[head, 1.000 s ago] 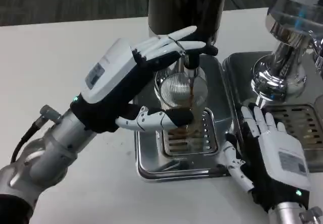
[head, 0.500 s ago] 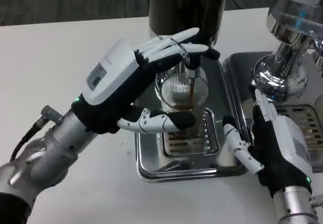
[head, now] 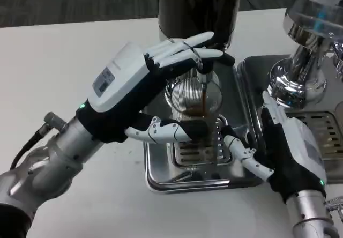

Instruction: Grasp the cup under the faucet to collect the drink, then remove the cup.

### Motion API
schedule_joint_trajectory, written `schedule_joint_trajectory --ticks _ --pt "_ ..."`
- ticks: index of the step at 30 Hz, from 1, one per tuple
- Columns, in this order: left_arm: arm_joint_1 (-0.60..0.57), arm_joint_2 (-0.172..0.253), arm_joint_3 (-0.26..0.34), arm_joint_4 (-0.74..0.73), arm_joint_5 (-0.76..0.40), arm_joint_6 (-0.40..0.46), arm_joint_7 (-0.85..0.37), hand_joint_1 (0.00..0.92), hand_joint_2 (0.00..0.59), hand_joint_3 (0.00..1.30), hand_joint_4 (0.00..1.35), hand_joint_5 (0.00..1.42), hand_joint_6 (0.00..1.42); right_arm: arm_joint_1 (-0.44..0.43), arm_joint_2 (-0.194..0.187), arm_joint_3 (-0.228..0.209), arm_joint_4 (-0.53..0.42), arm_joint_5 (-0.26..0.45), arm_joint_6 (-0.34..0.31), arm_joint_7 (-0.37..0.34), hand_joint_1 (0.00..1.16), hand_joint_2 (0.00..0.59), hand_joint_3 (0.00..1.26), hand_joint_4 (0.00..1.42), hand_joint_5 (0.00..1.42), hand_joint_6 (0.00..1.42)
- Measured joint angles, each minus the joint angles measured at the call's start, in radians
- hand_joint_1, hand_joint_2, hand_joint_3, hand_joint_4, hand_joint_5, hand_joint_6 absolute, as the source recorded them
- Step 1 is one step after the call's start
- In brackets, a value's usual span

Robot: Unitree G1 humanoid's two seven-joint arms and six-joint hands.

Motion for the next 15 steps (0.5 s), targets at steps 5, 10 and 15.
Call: schedule_joint_trajectory --ticks 5,10,15 --pt "-0.003 0.006 -0.007 -0.001 0.001 0.002 0.006 0.0 0.156 0.36 0.17 0.39 0.3 -0.033 0.0 -0.001 0.023 0.001 0.001 0.009 0.32 0.225 0.0 0.0 0.0 0.0" --pt "-0.003 0.009 -0.01 -0.006 0.001 0.003 0.008 0.0 0.156 0.36 0.17 0.39 0.3 -0.065 0.0 -0.004 0.047 0.016 0.002 0.021 0.32 0.224 0.0 0.0 0.0 0.0" --pt "-0.003 0.011 -0.011 -0.008 0.001 0.005 0.008 0.0 0.156 0.36 0.17 0.39 0.3 -0.093 -0.003 -0.006 0.054 0.02 0.011 0.046 0.32 0.223 0.0 0.0 0.0 0.0"
